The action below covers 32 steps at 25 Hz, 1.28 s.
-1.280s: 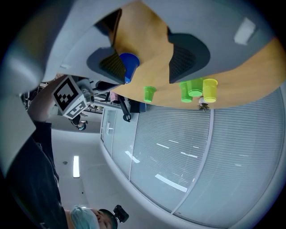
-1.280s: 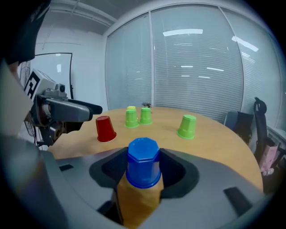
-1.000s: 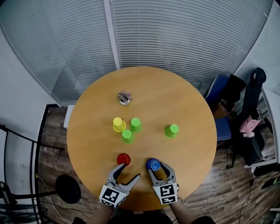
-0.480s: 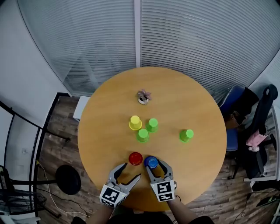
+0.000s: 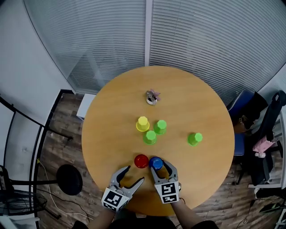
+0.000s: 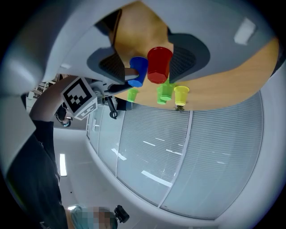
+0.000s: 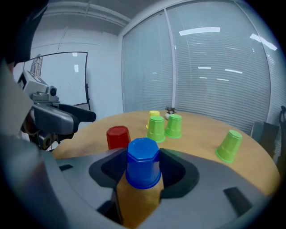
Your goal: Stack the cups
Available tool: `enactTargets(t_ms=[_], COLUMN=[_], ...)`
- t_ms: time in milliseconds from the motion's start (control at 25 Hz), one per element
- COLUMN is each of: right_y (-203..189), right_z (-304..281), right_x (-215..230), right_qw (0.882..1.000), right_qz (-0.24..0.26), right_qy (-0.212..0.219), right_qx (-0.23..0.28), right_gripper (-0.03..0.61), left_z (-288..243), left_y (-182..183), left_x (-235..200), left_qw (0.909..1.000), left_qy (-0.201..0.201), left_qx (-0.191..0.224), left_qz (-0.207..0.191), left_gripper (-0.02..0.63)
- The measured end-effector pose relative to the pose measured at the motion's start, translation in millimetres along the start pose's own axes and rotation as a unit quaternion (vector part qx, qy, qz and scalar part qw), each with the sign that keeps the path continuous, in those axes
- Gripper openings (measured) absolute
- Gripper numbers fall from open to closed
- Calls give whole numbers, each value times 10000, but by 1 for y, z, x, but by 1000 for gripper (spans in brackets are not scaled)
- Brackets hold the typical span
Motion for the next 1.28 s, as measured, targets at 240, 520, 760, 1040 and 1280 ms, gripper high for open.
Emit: enactTargets(t_ms=[240,520,760,1040,1280], right_y=[4,16,24,20,17], right_z=[4,29,53,78,91], right_x=[3,16,35,73,113], right_qw=[9999,9986,9955,9918,9890], right_qz=[-110,-392,-674,-835,-906], right_qy=[-17,-115,-294,-711,-956], right_qx=[46,340,590,662,679], right_gripper=[238,239,239,239,239], left_z=[-5,-21,-42,-63,-90], left_y=[5,26,47,62,69], left_x=[2,21,43,70,99], left_qw=[9999,9987,9962,9922,9877], left_qy=[-114,-459,-791,-1131,-1428], left_qx=[37,202,294,356,437], left_qz=[-43,-117,-205,-382,-460], left_gripper=[298,296,298,296,297])
Point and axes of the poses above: the fingertips, and each gripper's own axes: z backward along the fingers, x to its right, y out of its top, the point moved 2 cm from there along z, backward along the fingers, and after that the axes turned 10 degrees about -z, right-handed, at the moved point
